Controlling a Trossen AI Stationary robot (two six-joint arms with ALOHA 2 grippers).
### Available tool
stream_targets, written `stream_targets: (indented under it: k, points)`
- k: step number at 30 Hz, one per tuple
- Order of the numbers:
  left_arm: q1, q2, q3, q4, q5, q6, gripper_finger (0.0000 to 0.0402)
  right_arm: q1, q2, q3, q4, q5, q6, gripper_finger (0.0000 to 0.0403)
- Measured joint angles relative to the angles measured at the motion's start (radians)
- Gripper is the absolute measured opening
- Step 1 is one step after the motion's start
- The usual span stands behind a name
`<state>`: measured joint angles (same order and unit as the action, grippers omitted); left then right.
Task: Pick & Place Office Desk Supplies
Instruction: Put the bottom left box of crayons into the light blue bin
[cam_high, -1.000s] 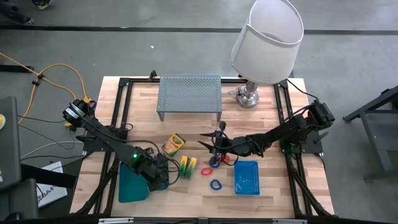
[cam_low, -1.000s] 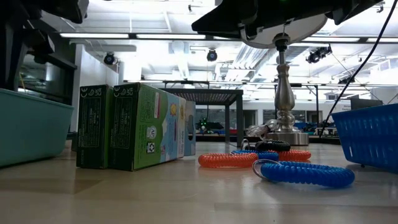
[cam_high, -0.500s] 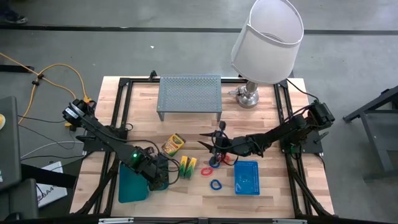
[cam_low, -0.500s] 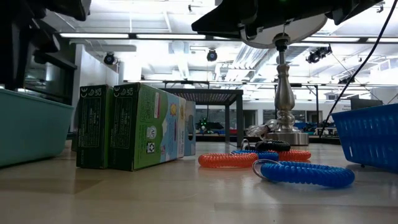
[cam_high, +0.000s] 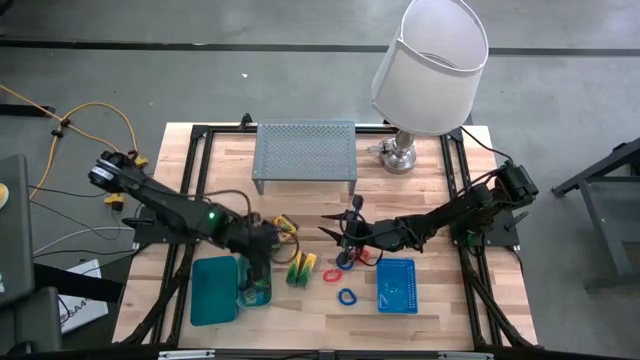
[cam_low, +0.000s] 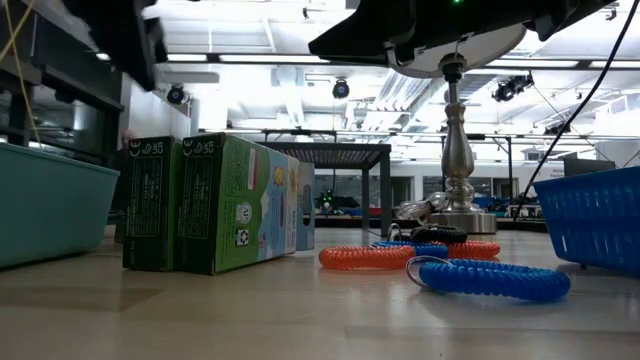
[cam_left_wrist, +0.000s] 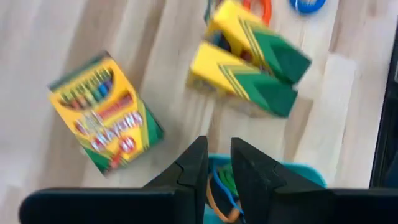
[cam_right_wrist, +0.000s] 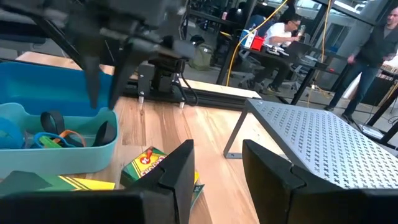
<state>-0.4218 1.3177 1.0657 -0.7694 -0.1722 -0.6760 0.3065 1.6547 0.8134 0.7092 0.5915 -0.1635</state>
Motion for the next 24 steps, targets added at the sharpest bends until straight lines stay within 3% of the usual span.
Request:
stream_targets:
  k: [9,24]
  points:
    - [0.113,-0.106,0.000,0.060,0.000,0.155,0.0065,0.000,0.000,0.000,-0.002,0.000,0.000,0.0124]
    - [0.189,-0.126,0.000,0.068,-0.002,0.206,0.0065,0.000,0.000,0.000,-0.014,-0.073,0.011,0.0124]
